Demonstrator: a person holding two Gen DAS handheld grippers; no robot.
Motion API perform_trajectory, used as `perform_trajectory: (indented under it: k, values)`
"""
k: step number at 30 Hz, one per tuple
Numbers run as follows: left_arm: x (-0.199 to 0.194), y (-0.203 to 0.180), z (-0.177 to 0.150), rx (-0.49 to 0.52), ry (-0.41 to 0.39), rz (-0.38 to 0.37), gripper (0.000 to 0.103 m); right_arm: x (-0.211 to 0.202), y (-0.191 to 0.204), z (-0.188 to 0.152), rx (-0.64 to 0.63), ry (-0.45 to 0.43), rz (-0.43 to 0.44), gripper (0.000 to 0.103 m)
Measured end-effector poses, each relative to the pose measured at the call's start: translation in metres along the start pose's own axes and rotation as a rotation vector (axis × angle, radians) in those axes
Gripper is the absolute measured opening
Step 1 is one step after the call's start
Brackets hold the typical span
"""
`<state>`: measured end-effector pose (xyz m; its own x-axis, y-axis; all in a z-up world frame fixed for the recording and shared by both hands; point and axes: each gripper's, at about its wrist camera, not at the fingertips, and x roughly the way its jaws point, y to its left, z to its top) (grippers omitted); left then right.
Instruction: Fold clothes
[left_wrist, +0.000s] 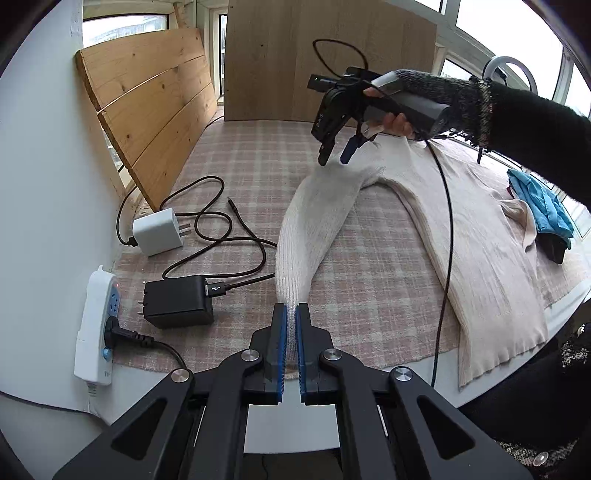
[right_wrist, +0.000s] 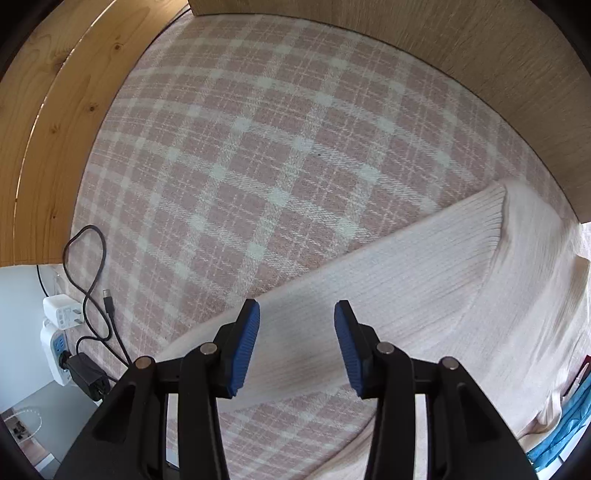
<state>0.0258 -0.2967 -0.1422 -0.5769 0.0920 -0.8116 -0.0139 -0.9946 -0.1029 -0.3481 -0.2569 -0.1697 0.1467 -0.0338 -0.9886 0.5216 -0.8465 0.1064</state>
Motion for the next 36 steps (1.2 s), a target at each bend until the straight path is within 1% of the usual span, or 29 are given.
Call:
perform_trajectory:
  k: [2, 5, 6, 7, 9, 11, 14, 17, 20, 21, 23, 24, 25, 26, 27, 29, 30, 32, 34, 35, 36]
  values:
    - [-0.008, -0.005, -0.003, 0.003, -0.01, -0.016, 0.004, 0.012, 0.003, -0.002, -0.007, 0.026, -0.01, 0.042]
    - [-0.018, -0.014, -0.005, 0.008, -0.026, -0.011, 0.004, 0.011, 0.003, -0.011, -0.04, -0.009, -0.022, 0.041]
    - [-0.022, -0.017, -0.005, 0.01, -0.034, -0.006, 0.004, 0.009, 0.001, -0.015, -0.053, -0.024, -0.031, 0.027]
    - [-0.026, -0.021, -0.004, 0.011, -0.044, -0.001, 0.004, 0.006, -0.001, -0.019, -0.067, -0.041, -0.042, 0.006]
    - [-0.034, -0.032, -0.001, 0.018, -0.061, 0.003, 0.004, -0.002, -0.015, -0.031, -0.07, -0.078, 0.026, 0.007]
    - [-0.041, -0.049, 0.001, 0.032, -0.072, 0.013, 0.004, -0.015, -0.028, -0.04, -0.082, -0.127, 0.074, 0.006]
    - [-0.046, -0.084, 0.006, 0.066, -0.072, 0.023, 0.004, -0.042, -0.05, -0.056, -0.104, -0.212, 0.137, 0.006]
    - [-0.045, -0.125, 0.007, 0.102, -0.066, 0.025, 0.004, -0.069, -0.083, -0.077, -0.104, -0.281, 0.225, 0.006]
    - [-0.037, -0.174, 0.001, 0.136, -0.042, 0.009, 0.004, -0.084, -0.124, -0.096, -0.096, -0.332, 0.297, 0.006]
    - [-0.031, -0.191, -0.003, 0.147, -0.025, 0.001, 0.004, -0.084, -0.128, -0.091, -0.091, -0.344, 0.323, 0.006]
    - [-0.015, -0.226, -0.016, 0.168, 0.034, -0.022, 0.004, -0.077, -0.151, -0.101, -0.071, -0.366, 0.372, 0.006]
    - [-0.006, -0.24, -0.025, 0.17, 0.074, -0.032, 0.005, -0.072, -0.167, -0.112, -0.056, -0.365, 0.406, 0.006]
    - [0.005, -0.251, -0.037, 0.156, 0.129, -0.039, 0.006, -0.06, -0.174, -0.122, -0.057, -0.34, 0.413, 0.007]
    - [0.011, -0.259, -0.048, 0.139, 0.171, -0.039, 0.006, -0.045, -0.183, -0.134, -0.081, -0.284, 0.37, 0.01]
    - [0.009, -0.261, -0.058, 0.115, 0.194, -0.028, 0.007, -0.027, -0.192, -0.144, -0.103, -0.208, 0.304, 0.014]
    - [0.004, -0.266, -0.077, 0.068, 0.238, -0.006, 0.009, -0.03, -0.219, -0.166, -0.108, -0.188, 0.328, 0.015]
    - [-0.002, -0.267, -0.085, 0.042, 0.247, 0.008, 0.009, -0.033, -0.232, -0.177, -0.108, -0.183, 0.345, 0.015]
    - [-0.025, -0.261, -0.092, -0.021, 0.223, 0.039, 0.009, -0.039, -0.26, -0.198, -0.109, -0.173, 0.381, 0.015]
    - [-0.046, -0.251, -0.093, -0.081, 0.195, 0.058, 0.01, -0.056, -0.273, -0.22, -0.124, -0.175, 0.517, 0.015]
    - [-0.055, -0.245, -0.092, -0.098, 0.181, 0.091, 0.01, -0.064, -0.276, -0.231, -0.136, -0.162, 0.633, 0.015]
    - [-0.062, -0.239, -0.091, -0.112, 0.169, 0.129, 0.01, -0.072, -0.275, -0.24, -0.163, -0.173, 0.676, 0.017]
